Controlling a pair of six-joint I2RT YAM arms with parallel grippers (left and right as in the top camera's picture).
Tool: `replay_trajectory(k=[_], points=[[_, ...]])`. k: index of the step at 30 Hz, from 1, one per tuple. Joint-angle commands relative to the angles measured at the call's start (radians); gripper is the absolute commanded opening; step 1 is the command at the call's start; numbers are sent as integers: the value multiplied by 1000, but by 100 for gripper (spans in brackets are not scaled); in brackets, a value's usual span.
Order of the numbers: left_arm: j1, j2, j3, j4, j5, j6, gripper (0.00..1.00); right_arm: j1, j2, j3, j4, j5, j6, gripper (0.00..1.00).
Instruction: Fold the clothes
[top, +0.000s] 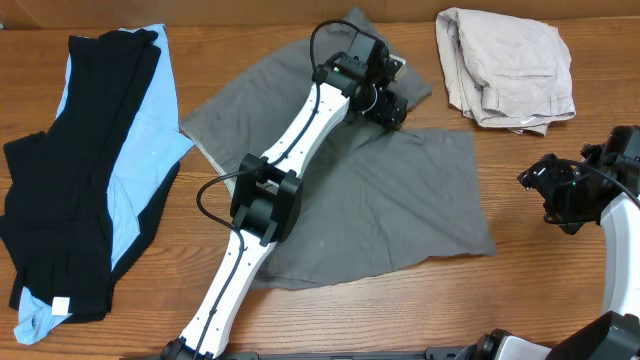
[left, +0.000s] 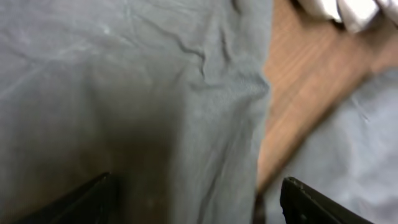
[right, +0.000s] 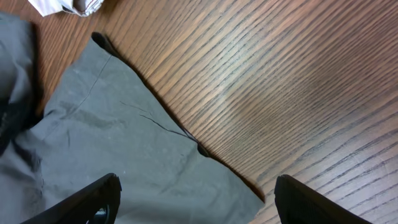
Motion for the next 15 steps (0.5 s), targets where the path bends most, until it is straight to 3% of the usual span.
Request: replay_trajectory(k=[1,11,15], points=[[-51,22,-20,-128,95,-6,87,4,-20,31,-4,-9,-8,82],[-43,12,5,-453,95,128,91,4,-20,31,-24,-9,-26,83],[-23,11,77,-586,47,235,91,4,-23,33,-57,-10,-26,83]])
